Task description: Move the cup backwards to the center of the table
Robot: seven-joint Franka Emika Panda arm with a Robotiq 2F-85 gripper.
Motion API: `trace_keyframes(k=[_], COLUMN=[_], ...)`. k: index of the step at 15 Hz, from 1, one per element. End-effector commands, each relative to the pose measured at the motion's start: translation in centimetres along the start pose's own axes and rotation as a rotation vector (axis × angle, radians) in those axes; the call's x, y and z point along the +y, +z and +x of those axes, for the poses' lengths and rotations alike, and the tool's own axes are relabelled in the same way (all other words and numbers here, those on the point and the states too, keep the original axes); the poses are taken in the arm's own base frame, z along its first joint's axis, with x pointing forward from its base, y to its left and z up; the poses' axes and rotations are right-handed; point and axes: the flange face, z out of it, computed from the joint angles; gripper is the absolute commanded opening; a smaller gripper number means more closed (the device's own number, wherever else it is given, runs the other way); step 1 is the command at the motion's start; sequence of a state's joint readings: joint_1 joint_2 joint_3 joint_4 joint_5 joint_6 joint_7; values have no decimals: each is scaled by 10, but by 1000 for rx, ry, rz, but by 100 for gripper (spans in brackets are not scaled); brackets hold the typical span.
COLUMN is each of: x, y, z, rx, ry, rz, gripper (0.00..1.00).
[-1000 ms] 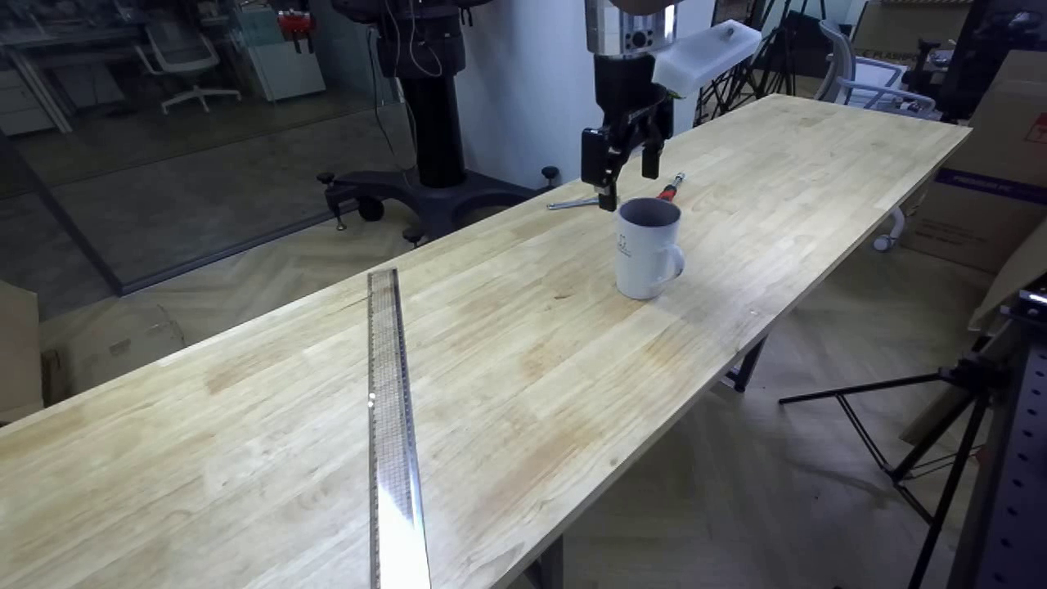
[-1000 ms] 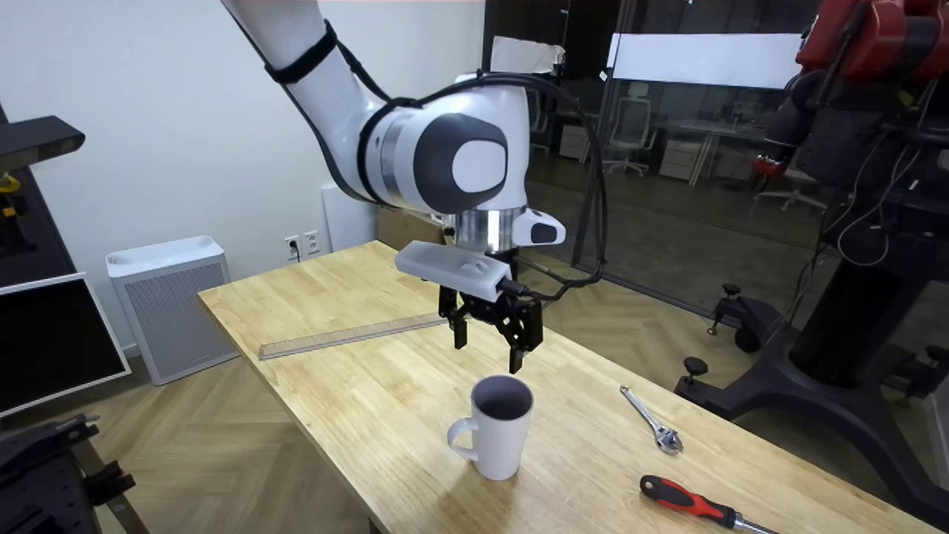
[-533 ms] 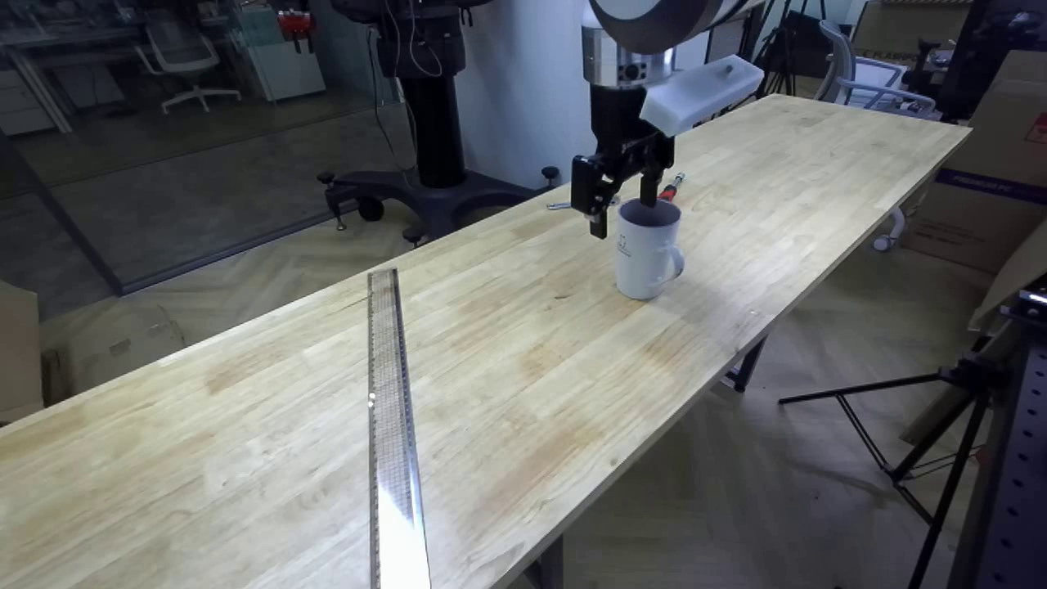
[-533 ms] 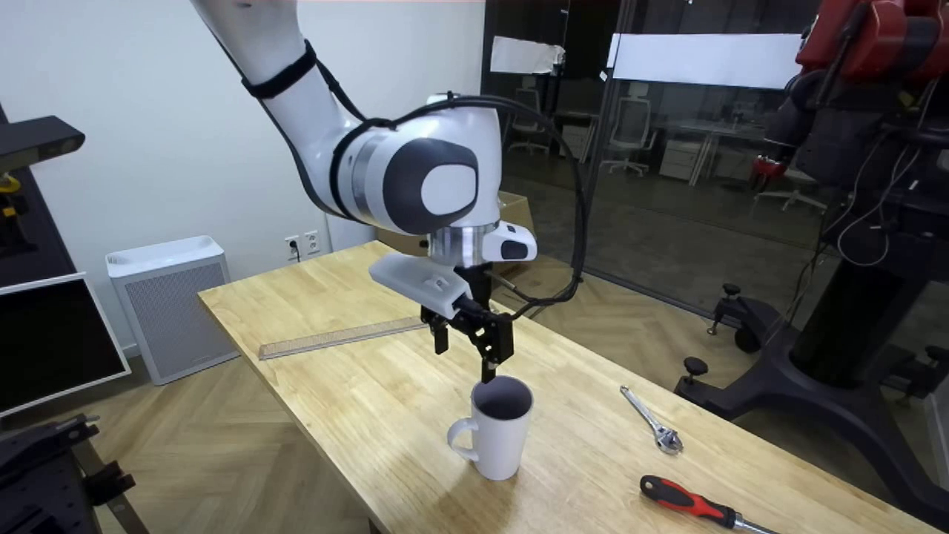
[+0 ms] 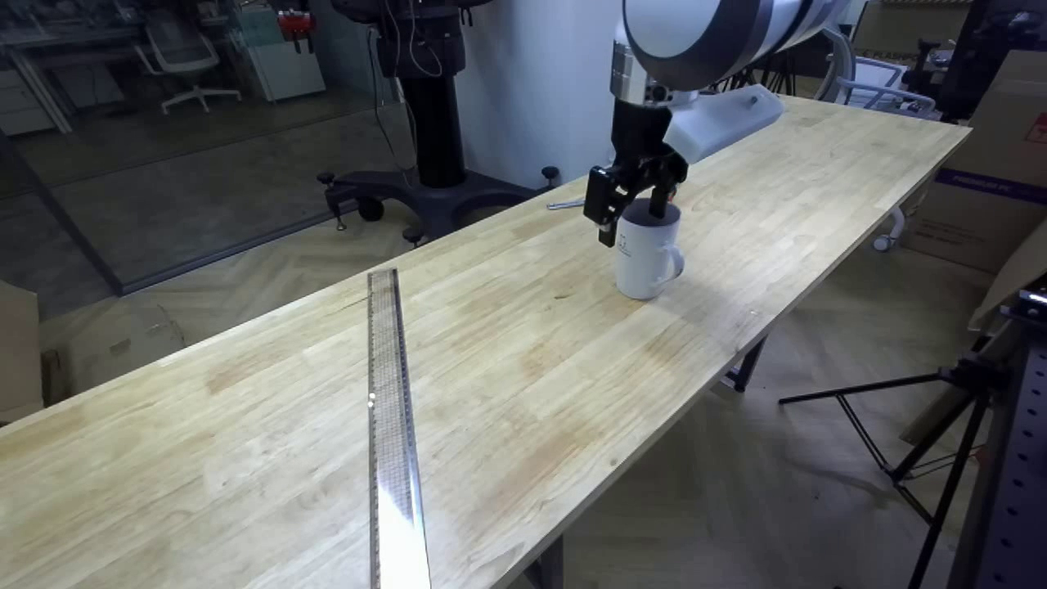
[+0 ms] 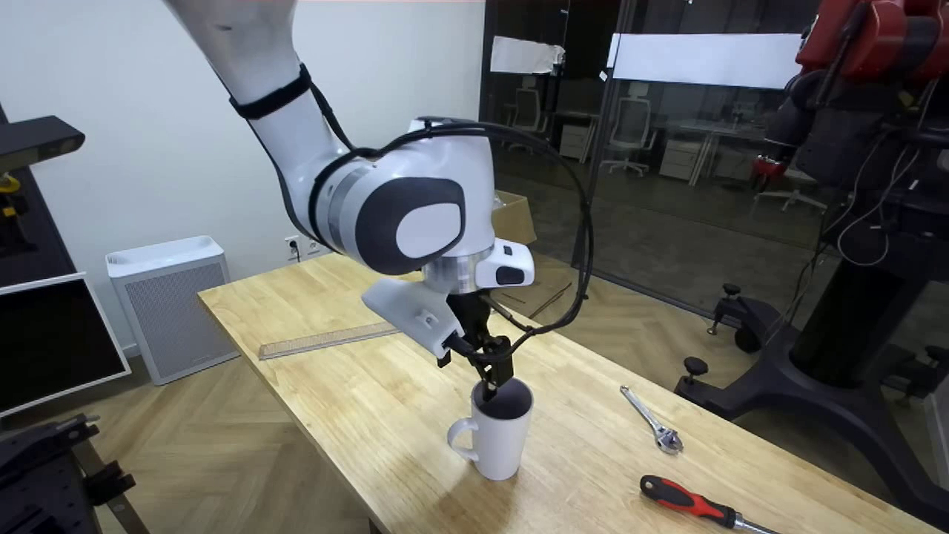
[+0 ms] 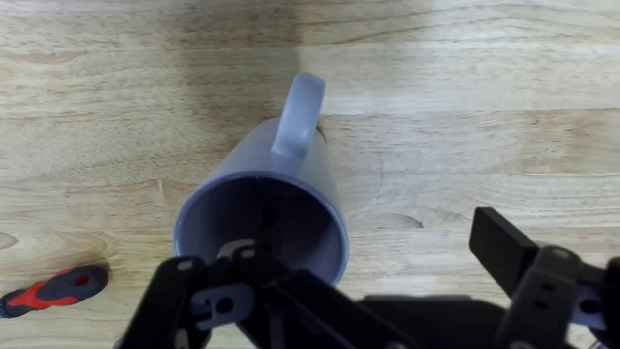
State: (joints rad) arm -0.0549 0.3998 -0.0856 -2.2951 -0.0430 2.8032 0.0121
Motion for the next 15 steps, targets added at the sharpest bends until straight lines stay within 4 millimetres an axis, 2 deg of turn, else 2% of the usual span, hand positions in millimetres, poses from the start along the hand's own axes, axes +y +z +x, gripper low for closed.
trace_keyframes(k=[1,5,6,8,11,15], x=[9,17,19,24,35,48], y=[-6,-3,-2,-1,2,4], z=[-3,0,0,1,1,-2], rx=[30,16,13,4,-20,-52], ry=[-29,-82,-94,-120,-148,-171], rz=[20,64,79,106,128,141], gripper=[100,100,78,69,45,19])
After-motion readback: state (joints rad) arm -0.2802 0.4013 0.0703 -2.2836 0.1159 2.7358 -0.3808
